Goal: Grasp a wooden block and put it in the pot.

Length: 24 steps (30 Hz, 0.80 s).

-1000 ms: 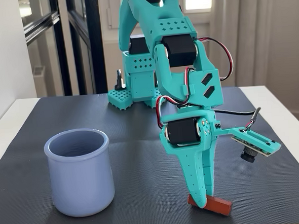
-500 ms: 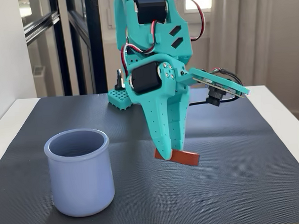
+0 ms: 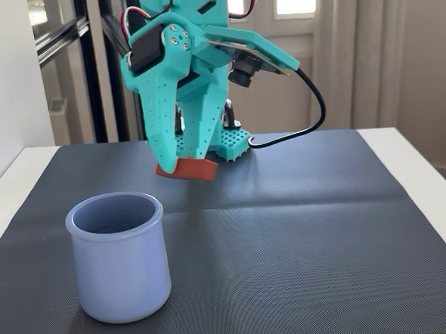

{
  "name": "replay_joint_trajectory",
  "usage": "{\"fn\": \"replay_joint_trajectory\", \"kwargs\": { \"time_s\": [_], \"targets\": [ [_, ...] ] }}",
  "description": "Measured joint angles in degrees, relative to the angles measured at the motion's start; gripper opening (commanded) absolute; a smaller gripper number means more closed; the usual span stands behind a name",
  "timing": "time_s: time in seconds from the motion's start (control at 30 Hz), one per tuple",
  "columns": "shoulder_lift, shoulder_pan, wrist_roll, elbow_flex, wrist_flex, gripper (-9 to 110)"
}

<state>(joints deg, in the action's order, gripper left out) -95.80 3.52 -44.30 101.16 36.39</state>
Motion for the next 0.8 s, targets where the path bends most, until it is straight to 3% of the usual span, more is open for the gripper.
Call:
{"fn": "replay_joint_trajectory", "kwargs": {
  "time_s": [0.4,0.8],
  "targets": [
    [0.0,8.17,5.45,2.55,1.49,0],
    [-0.09,7.82,5.45,6.94,1.58,1]
  ]
}}
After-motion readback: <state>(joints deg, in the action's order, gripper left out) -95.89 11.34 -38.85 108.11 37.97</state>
